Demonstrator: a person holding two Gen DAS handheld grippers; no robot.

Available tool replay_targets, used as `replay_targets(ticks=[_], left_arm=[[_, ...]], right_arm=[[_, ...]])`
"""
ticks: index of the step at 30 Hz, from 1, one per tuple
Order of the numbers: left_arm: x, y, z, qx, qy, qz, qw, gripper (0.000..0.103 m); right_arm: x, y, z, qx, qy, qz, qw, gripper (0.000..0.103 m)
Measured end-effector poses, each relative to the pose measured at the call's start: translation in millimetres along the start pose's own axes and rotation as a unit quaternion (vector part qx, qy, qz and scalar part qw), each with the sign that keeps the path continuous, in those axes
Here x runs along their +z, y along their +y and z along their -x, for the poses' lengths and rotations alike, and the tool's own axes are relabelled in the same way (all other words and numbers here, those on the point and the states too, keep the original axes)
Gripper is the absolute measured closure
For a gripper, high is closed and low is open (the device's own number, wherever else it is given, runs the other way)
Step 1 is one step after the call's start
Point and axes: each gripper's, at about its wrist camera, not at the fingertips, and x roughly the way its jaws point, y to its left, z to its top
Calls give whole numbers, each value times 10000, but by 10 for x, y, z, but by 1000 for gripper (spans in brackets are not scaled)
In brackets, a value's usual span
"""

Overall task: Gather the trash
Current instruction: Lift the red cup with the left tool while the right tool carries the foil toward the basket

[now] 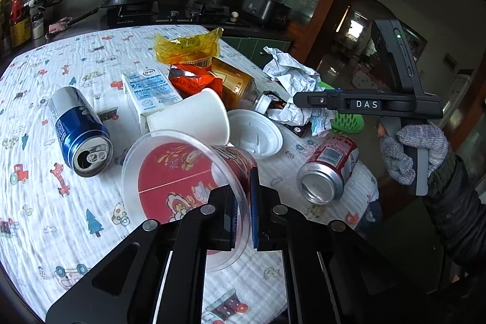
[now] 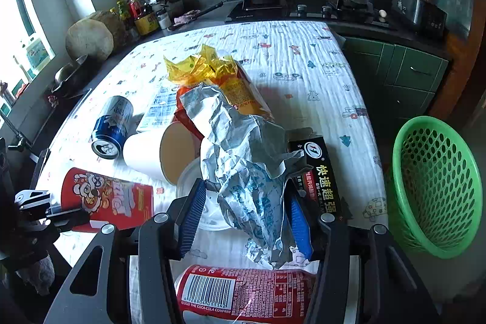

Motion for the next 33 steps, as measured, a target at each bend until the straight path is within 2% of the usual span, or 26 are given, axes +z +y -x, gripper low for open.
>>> replay_targets(ticks=[7, 11, 14, 17, 22, 24, 27, 30, 33], left_arm=[[83, -52, 86, 18, -102, -28, 9999, 98], [135, -83, 88, -28, -165, -37, 9999, 98], [179, -95, 42, -121, -205, 18, 9997, 98], [216, -106, -6, -179, -192, 53, 9996, 98], [261, -89, 10, -127, -250, 1, 9996, 98], [274, -69, 25, -137, -293, 26, 9995, 98], [286, -65, 26, -150, -317, 23, 9994, 98], [291, -96, 36, -183, -339, -6, 9993, 98], [298, -133, 44, -204, -358, -39, 9991, 98]], right_arm=[[41, -221, 206, -88, -310, -274, 9991, 52], [39, -439, 279, -157, -452, -561, 9973, 56], [2, -551, 266, 42, -800, -913, 9926, 57], [-36, -595, 139, 361, -795, -1197, 9890, 57], [-103, -483, 142, 368, -559, -923, 9935, 56], [-151, -422, 245, 270, -523, -703, 9958, 48], [-255, -336, 403, 17, -454, -354, 9983, 39], [-331, -306, 538, -63, -404, -126, 9991, 31], [-384, -274, 586, -192, -307, 96, 9993, 29]])
